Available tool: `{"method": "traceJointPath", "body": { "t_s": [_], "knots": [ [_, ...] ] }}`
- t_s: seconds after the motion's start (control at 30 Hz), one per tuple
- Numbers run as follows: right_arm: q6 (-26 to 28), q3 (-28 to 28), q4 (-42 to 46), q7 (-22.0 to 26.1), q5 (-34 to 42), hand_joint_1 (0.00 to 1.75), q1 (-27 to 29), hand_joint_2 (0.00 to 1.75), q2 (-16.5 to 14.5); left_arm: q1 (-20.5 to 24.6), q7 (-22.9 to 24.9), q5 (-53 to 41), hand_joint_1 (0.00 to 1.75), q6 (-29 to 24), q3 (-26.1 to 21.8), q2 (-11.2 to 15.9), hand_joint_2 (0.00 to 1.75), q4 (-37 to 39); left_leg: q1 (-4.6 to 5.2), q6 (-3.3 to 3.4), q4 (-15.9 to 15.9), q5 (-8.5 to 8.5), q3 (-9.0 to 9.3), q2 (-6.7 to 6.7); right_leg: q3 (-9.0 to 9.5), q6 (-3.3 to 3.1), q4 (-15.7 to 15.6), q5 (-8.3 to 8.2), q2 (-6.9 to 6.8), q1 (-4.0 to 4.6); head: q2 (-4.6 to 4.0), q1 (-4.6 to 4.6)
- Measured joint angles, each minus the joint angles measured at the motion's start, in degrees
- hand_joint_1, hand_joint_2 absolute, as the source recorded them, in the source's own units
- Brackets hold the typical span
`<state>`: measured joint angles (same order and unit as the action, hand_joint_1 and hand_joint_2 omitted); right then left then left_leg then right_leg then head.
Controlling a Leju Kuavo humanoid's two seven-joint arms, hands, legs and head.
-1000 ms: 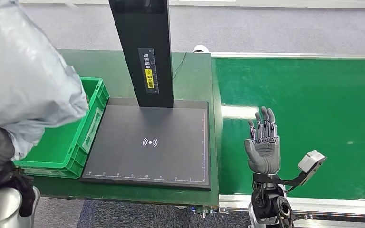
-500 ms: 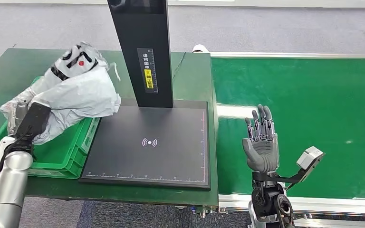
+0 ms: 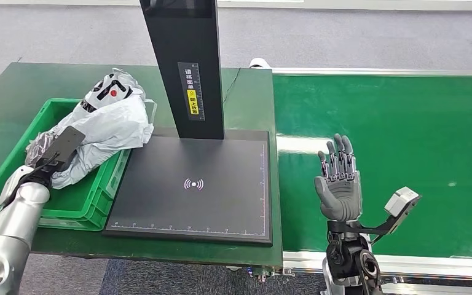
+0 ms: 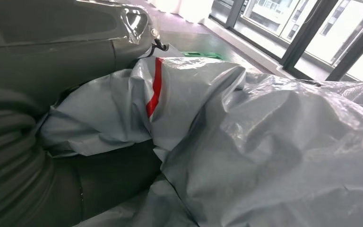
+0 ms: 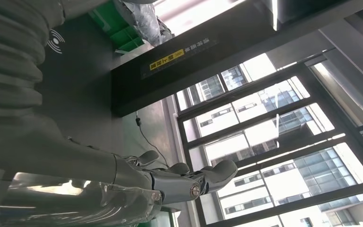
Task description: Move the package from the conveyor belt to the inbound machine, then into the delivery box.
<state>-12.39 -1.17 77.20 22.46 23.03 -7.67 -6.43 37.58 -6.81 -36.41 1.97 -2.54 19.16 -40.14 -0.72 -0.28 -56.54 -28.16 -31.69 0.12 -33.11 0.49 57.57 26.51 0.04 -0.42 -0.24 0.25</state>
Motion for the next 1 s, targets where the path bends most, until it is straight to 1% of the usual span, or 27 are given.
{"method": "traceJointPath", "body": {
  "t_s": [0.2, 0.23, 0.33, 0.37, 0.53, 0.67, 0.83, 1.0],
  "knots": [
    [0.01, 0.17, 0.00, -0.01, 0.01, 0.00, 0.01, 1.75, 0.00, 1.25, 0.06, -0.07, 1.75, 0.04, 0.53, 0.13, 1.75, 1.76, 0.00, 0.00, 0.00, 0.00, -0.01, 0.00, -0.01, 0.00, 0.01, 0.00, 0.00, 0.00, 0.00, 0.00],
    [0.00, 0.21, 0.00, -0.01, 0.01, 0.00, 0.01, 1.75, 0.00, 1.35, 0.06, -0.07, 1.65, 0.03, 0.60, 0.14, 1.75, 1.95, 0.00, 0.00, 0.00, 0.00, -0.01, 0.00, -0.01, 0.00, 0.01, 0.00, 0.00, 0.00, 0.00, 0.00],
    [0.02, 0.29, 0.00, -0.01, 0.01, 0.00, 0.03, 1.75, 0.00, 1.46, -0.02, 0.25, 0.34, -0.20, 0.68, 0.20, 1.75, 2.33, 0.00, 0.00, 0.00, 0.00, -0.02, 0.00, -0.01, 0.00, 0.01, 0.00, 0.00, 0.00, 0.00, 0.00],
    [0.06, 0.31, 0.00, -0.01, 0.02, 0.00, 0.05, 1.75, 0.00, 1.43, -0.16, 0.66, 0.00, -0.40, 0.64, 0.22, 1.75, 2.38, 0.00, 0.00, 0.00, 0.00, -0.01, 0.00, -0.01, 0.00, 0.01, 0.00, 0.00, 0.00, 0.00, 0.00],
    [0.54, 0.36, 0.03, -0.02, 0.10, 0.00, 0.29, 1.75, -0.01, 0.23, -0.96, 4.85, 0.00, -0.87, -0.71, 0.28, 1.75, 1.00, 0.00, 0.00, 0.00, 0.00, -0.01, 0.00, -0.01, 0.00, 0.01, 0.00, 0.01, 0.00, 0.00, 0.01],
    [0.92, 0.50, 0.47, -0.10, 0.15, 0.00, 0.99, 1.75, -0.17, -2.19, -1.05, 8.46, 0.00, -1.08, -3.48, 0.80, 1.75, -2.69, -0.01, -0.01, 0.00, -0.01, -0.03, 0.04, -0.04, 0.00, 0.02, 0.00, 0.03, 0.01, 0.00, 0.00],
    [1.07, 1.15, 2.27, -0.25, -0.07, 0.00, 2.84, 1.75, -0.55, -7.74, -1.19, 11.65, 0.00, -1.30, -8.57, 1.95, 1.75, -9.34, -0.01, -0.03, 0.01, -0.04, -0.09, 0.17, -0.13, -0.02, 0.02, 0.03, 0.09, 0.01, 0.00, 0.00],
    [1.09, 1.81, 3.78, -0.70, -0.27, 0.00, 4.12, 1.75, -0.77, -14.34, -1.21, 13.10, 0.00, -1.87, -13.53, 2.01, 1.75, -17.26, 0.00, -0.04, 0.01, -0.05, -0.11, 0.21, -0.14, -0.02, 0.00, 0.04, 0.09, 0.00, 0.00, 0.01]
  ]
}}
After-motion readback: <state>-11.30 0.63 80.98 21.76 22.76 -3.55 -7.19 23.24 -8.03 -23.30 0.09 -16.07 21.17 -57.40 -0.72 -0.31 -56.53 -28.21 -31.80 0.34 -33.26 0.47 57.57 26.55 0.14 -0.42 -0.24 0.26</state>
